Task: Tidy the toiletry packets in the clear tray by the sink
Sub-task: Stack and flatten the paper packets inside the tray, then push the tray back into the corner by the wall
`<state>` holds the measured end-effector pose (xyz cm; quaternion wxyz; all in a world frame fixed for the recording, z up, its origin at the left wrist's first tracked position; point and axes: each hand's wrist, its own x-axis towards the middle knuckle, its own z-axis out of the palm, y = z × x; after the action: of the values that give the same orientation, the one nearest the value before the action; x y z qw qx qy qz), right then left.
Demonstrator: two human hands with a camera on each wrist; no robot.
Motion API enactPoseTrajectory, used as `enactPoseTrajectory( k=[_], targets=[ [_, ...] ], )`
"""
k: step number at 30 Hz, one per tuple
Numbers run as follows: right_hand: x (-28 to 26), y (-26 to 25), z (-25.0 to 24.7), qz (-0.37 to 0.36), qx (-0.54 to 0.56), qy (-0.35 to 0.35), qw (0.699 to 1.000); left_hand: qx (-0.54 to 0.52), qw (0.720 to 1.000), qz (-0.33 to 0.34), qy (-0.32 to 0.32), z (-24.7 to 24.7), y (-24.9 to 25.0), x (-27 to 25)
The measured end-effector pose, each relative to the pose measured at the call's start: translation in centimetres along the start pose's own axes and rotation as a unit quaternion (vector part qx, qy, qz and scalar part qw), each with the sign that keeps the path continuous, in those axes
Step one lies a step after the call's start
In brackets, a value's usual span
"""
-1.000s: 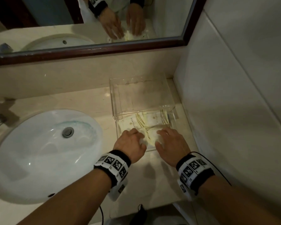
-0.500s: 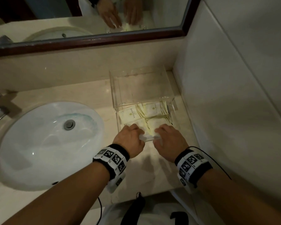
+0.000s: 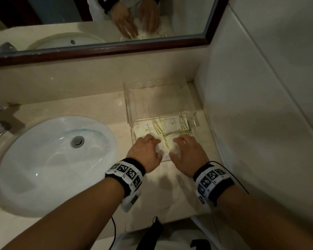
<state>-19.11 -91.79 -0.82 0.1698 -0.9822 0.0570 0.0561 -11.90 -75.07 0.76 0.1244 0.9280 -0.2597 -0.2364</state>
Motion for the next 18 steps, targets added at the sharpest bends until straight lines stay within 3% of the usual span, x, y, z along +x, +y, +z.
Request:
enactPoseTrajectory(
  k=[6, 9, 14, 18],
  targets=[
    [2.1, -0.4, 0.3, -0.002, -0.053, -0.115, 0.992, 0.013, 0.999, -0.015, -0.041, 0.0, -0.5, 1.6],
    [2.5, -0.2, 0.3, -0.004, -0.044, -0.100, 0.994, 0.008, 0.999, -0.010, -0.029, 0.0, -0.6, 1.9],
    [4.1, -0.2, -0.8, -0.005, -0.001, 0.009, 1.000, 0.001, 0.999, -0.009, 0.037, -0.6, -0.8, 2.8],
    [5.7, -0.2, -0.4, 0.011, -0.040, -0.077, 0.996, 0.024, 0.999, -0.026, -0.002, -0.4, -1.4, 3.9]
  ],
)
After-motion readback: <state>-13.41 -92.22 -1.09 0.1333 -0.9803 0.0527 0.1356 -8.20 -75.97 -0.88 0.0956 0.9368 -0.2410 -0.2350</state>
